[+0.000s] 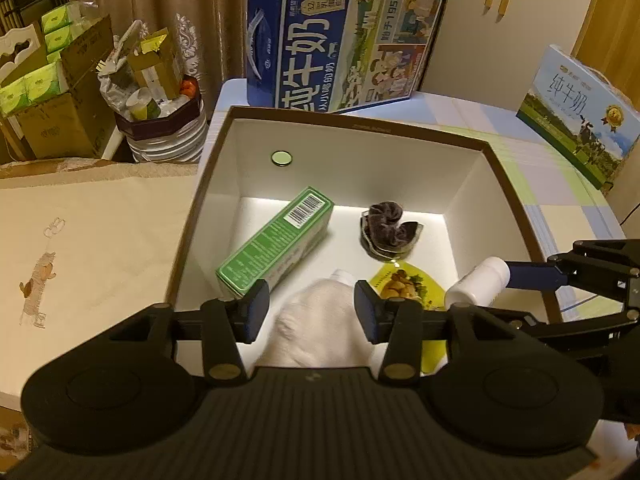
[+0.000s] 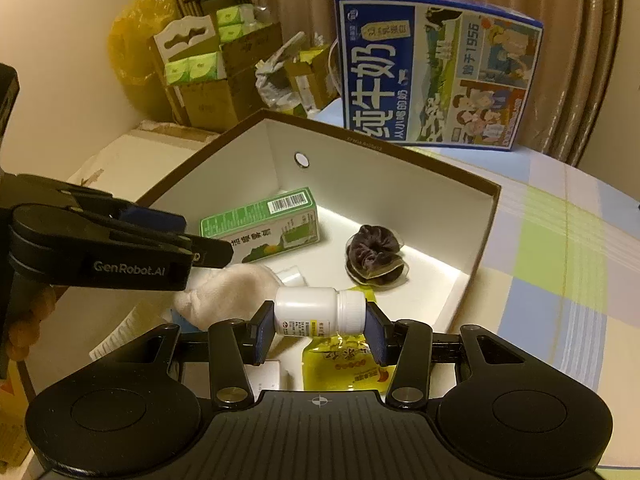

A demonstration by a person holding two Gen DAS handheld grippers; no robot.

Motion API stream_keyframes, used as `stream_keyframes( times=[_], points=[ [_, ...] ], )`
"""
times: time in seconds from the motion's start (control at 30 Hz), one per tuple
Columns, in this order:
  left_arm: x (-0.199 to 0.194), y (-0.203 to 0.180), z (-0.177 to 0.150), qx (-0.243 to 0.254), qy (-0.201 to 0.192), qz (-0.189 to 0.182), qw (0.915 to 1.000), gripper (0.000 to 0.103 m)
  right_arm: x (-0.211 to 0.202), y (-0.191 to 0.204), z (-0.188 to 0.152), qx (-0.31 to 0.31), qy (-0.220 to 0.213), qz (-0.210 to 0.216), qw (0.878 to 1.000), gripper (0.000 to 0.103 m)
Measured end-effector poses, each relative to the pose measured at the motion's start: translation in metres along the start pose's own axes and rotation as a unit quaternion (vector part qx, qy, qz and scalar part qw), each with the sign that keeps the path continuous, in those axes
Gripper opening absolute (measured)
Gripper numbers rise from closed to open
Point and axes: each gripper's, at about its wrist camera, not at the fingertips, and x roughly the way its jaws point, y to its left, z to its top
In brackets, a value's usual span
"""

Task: Organize objects
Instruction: 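Open the left tool to drop the towel into the box while the right tool releases the pill bottle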

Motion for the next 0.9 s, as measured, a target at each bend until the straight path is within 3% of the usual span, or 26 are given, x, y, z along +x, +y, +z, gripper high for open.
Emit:
stream_keyframes(
  times=[0.23, 0.43, 0.57, 0.9],
  points=[
    [0.001, 0.007, 0.0, 0.002, 0.006, 0.008, 1.0, 0.054, 0.014, 0.005, 0.002, -0.005, 0.012, 0.008, 1.0, 0.044],
    [0.0, 0.011, 0.002, 0.002, 0.006, 0.013, 0.9999, 0.06, 0.019, 0.007, 0.007, -0.003, -0.009, 0.013, 1.0, 0.044],
    [-0.003, 0.012, 0.004, 0.002, 0.001, 0.014, 0.9999, 0.061, 0.012, 0.006, 0.009, -0.001, -0.018, 0.012, 1.0, 0.044],
    [-0.022, 0.01, -0.002, 0.001, -0.004, 0.005, 1.0, 0.079, -0.019, 0.002, -0.002, 0.034, -0.013, 0.017, 0.999, 0.046]
  ],
)
